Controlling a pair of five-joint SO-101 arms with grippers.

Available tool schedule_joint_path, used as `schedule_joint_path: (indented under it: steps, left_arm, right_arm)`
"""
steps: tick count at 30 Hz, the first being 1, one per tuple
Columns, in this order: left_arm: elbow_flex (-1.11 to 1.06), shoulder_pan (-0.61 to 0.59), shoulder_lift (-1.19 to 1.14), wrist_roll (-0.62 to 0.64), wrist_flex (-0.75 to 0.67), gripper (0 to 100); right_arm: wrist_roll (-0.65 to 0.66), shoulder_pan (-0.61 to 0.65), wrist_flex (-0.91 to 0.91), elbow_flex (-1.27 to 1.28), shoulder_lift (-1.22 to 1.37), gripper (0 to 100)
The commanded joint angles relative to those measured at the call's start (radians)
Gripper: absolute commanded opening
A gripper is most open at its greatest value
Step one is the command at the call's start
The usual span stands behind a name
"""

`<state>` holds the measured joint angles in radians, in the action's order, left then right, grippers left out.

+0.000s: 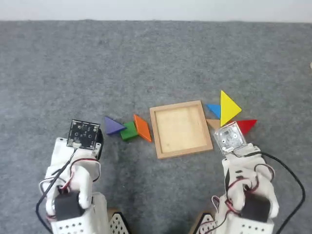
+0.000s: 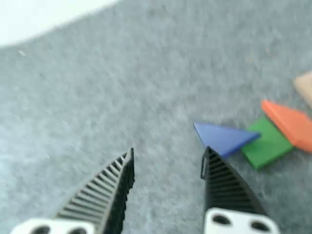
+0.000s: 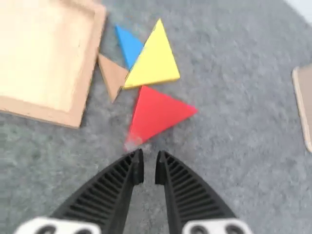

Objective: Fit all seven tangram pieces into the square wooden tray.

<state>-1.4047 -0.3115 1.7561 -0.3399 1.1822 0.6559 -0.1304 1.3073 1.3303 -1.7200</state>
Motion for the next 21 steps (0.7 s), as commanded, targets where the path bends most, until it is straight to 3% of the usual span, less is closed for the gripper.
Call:
schedule_joint_path:
  steps: [1, 6, 11, 18, 21]
  left_arm:
    - [0.128, 0.031, -0.163, -0.006, 0.003, 22]
    - [0.341, 0.078, -0.539, 0.005, 0.038, 22]
    - [0.542, 0.160, -0.931, 0.150, 0.044, 22]
    - [0.644, 0.201, -1.272, 0.224, -0.006, 22]
    - [0.599, 0.190, -1.313, 0.224, -0.100, 22]
  right_arm:
    - [-0.052, 0.012, -0.030, -0.130, 0.194, 6.3]
    - [-0.114, 0.013, -0.081, -0.358, 0.579, 6.3]
    - [-0.123, 0.012, -0.076, -0.580, 0.983, 6.7]
    - [-0.017, -0.065, -0.094, -0.795, 1.391, 29.0]
    - [-0.006, -0.085, -0.107, -0.864, 1.501, 31.4]
